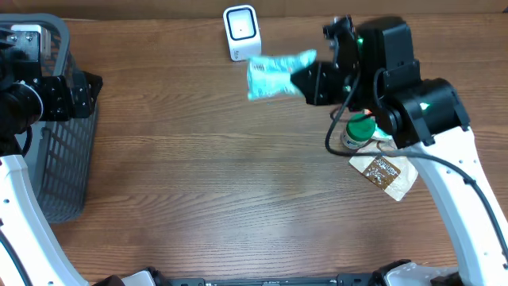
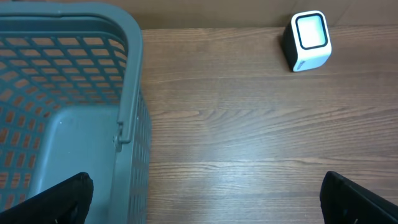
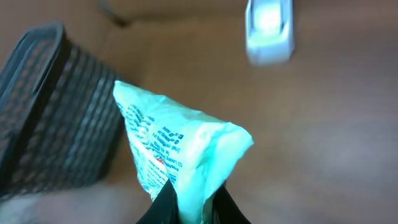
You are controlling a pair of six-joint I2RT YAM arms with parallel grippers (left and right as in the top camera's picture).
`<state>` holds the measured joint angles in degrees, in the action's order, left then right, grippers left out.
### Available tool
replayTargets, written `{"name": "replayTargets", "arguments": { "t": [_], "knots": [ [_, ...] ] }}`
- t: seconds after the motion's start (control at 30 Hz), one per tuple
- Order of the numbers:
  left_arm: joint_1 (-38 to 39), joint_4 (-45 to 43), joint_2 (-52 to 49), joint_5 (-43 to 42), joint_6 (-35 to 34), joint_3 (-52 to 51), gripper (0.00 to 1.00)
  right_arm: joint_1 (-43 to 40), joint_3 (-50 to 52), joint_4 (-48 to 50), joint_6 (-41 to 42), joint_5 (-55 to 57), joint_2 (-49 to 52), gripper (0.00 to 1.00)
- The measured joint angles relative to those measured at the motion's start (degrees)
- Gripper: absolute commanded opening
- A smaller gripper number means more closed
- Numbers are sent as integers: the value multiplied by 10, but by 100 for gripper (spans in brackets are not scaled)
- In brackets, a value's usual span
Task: Scan the item barcode
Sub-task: 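Carry the mint-green pack up toward the white scanner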
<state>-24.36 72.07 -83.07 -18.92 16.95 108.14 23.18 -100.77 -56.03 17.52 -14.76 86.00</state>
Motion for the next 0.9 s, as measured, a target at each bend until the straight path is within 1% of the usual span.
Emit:
{"name": "replayTargets", "arguments": {
  "t": [0.1,0.27,0.47,0.57,0.7,0.83,0.9],
  "knots": [
    [0,0,0,0,0,0,100,43,-56,32,-26,120,18,15],
    [0,0,0,0,0,0,99,93,-71,172,-104,297,62,16],
    [0,0,0,0,0,0,100,104,-72,331,-213,430,175,18],
    [0,0,0,0,0,0,100,103,-72,400,-283,480,243,18],
    [0,0,0,0,0,0,99,103,-72,488,-387,516,320,19],
    [0,0,0,0,0,0,100,103,-72,561,-482,532,374,18],
    [0,0,0,0,0,0,99,103,-72,579,-519,537,391,17]
  ]
}}
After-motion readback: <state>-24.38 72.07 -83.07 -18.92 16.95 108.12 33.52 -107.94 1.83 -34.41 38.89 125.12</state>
